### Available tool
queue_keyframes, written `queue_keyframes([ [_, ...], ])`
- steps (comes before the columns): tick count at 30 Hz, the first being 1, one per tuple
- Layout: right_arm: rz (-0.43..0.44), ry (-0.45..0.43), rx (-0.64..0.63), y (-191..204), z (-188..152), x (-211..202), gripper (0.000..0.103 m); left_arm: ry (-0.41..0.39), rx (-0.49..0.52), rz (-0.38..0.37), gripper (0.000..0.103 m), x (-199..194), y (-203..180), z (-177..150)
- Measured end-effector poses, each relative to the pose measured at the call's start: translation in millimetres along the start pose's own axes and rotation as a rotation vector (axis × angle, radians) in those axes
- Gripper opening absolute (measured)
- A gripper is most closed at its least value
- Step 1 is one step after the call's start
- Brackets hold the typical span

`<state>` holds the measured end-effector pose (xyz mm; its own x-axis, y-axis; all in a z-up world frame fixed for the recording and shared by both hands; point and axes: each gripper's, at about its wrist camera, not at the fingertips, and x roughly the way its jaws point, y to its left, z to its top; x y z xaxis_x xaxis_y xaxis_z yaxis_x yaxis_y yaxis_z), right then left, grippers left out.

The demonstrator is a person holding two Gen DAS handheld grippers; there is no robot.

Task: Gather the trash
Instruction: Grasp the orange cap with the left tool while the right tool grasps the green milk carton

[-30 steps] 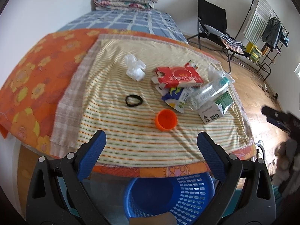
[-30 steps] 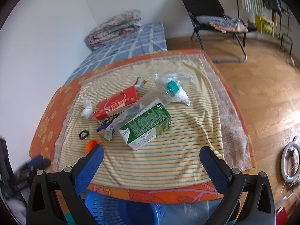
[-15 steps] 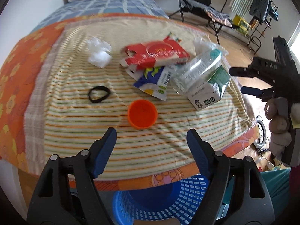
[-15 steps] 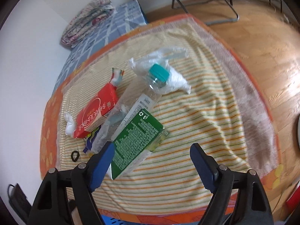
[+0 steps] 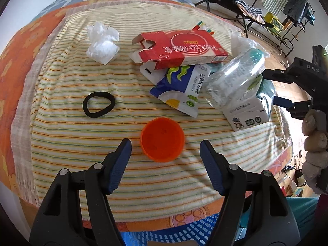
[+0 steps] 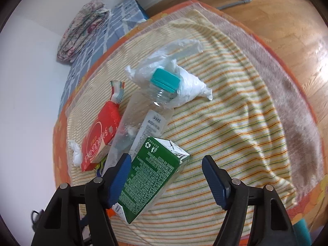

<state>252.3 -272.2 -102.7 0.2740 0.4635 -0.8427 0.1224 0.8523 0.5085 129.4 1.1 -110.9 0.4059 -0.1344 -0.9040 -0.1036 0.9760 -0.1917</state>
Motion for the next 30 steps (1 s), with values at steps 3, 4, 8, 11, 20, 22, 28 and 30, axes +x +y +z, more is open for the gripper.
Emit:
queue_keyframes([
  [3,0.03,0.017,0.032,-3.7,1.5,7.1,0.071,0.008,-0.001,0.001,0.066,5.2,2.4,2.7],
  [4,0.042,0.022,0.041,-4.6,1.7,8.8,0.07,0.011,-0.005,-0.003,0.066,6.5,3.4,3.3],
  [8,0.086,0.044,0.063,-3.5,-4.4,10.3,0.063,0.025,-0.023,-0.021,0.062,11.4,9.8,6.4],
  [11,0.085,0.042,0.059,-2.0,-3.5,13.2,0.064,0.031,-0.025,-0.024,0.062,14.3,11.1,7.9],
  [20,0.071,0.06,0.069,2.2,-4.2,20.5,0.069,0.031,-0.002,-0.016,0.056,20.5,9.2,13.1],
  [22,0.071,0.062,0.064,3.2,-6.2,17.0,0.067,0.031,-0.006,-0.02,0.052,20.3,11.0,13.4],
  [28,0.105,0.079,0.134,-17.3,-14.3,8.5,0.064,0.029,0.009,-0.019,0.051,17.2,11.6,9.7],
  [30,0.116,0.075,0.138,-18.5,-15.8,5.8,0.058,0.028,0.014,-0.015,0.051,16.7,10.5,8.2],
])
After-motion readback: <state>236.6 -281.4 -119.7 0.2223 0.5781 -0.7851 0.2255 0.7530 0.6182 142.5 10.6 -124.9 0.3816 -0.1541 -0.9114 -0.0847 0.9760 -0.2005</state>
